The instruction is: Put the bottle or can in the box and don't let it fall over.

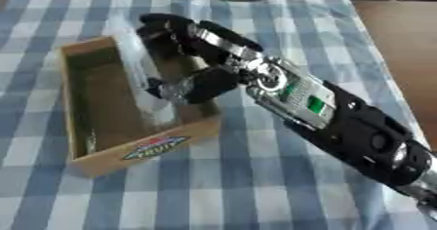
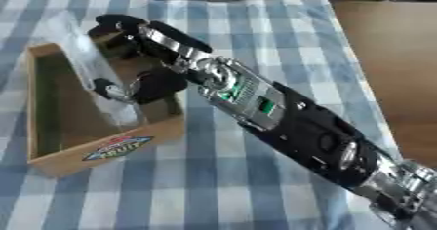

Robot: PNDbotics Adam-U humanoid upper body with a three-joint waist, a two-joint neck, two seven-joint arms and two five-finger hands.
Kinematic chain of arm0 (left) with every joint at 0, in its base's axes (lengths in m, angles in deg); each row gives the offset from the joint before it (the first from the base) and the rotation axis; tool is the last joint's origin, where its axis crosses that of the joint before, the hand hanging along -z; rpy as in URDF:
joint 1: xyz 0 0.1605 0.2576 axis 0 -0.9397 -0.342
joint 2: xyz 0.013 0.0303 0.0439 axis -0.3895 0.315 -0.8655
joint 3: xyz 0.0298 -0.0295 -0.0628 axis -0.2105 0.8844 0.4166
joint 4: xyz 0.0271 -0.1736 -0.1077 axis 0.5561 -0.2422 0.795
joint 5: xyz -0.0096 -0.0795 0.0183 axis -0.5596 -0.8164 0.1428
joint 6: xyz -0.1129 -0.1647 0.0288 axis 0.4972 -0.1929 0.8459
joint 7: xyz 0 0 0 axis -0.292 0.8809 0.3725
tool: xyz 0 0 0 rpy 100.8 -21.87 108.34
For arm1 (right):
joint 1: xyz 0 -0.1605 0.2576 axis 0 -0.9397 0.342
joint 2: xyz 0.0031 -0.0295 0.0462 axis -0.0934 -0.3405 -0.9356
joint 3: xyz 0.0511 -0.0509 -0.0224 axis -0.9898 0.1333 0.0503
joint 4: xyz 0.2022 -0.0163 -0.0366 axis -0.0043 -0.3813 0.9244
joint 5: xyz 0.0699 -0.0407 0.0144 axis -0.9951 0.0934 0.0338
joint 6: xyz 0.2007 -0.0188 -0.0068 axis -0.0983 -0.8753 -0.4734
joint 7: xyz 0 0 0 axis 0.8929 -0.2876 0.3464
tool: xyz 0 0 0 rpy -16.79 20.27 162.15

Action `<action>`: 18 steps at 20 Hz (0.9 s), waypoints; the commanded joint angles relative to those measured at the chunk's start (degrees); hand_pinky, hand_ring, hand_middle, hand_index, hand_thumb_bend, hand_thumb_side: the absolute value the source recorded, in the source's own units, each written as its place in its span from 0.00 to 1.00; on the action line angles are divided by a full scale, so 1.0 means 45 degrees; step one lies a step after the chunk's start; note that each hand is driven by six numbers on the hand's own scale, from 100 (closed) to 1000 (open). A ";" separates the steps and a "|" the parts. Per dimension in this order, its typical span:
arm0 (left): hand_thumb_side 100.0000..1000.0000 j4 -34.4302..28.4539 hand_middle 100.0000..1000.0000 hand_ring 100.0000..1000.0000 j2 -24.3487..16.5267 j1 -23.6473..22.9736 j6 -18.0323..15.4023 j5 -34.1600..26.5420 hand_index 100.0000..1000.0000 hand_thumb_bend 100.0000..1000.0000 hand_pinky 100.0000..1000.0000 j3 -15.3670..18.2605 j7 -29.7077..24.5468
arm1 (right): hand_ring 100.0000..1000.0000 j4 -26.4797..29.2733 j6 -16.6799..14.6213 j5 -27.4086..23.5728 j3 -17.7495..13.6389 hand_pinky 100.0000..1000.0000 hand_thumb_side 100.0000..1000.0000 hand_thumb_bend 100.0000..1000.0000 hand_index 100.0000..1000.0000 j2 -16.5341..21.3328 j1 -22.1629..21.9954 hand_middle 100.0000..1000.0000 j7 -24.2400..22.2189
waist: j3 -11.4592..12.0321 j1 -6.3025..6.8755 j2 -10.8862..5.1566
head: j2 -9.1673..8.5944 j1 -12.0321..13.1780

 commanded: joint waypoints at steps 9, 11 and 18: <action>0.82 -0.0050 0.71 1.00 -0.0470 -0.0041 -0.0050 -0.0101 0.67 0.03 1.00 0.0232 0.0077 | 0.94 0.0123 0.0014 0.0029 -0.0429 0.88 0.29 0.16 0.90 0.0238 0.0056 1.00 -0.0924 | -0.0091 0.0110 -0.0190 | -0.0018 0.0003; 0.82 -0.0044 0.71 1.00 -0.0501 -0.0084 -0.0058 -0.0102 0.67 0.03 1.00 0.0250 0.0078 | 0.94 0.0325 -0.0046 -0.0048 -0.0511 0.88 0.25 0.17 0.90 0.0393 -0.0089 1.00 -0.0888 | -0.0160 0.0119 -0.0210 | 0.0020 0.0044; 0.80 -0.0026 0.72 1.00 -0.0673 -0.0348 -0.0112 -0.0083 0.67 0.02 1.00 0.0364 0.0132 | 0.93 0.1838 -0.0028 -0.0578 -0.0810 0.88 0.21 0.19 0.89 0.1349 -0.1080 1.00 -0.0867 | -0.0538 0.0192 -0.0392 | 0.0153 0.0362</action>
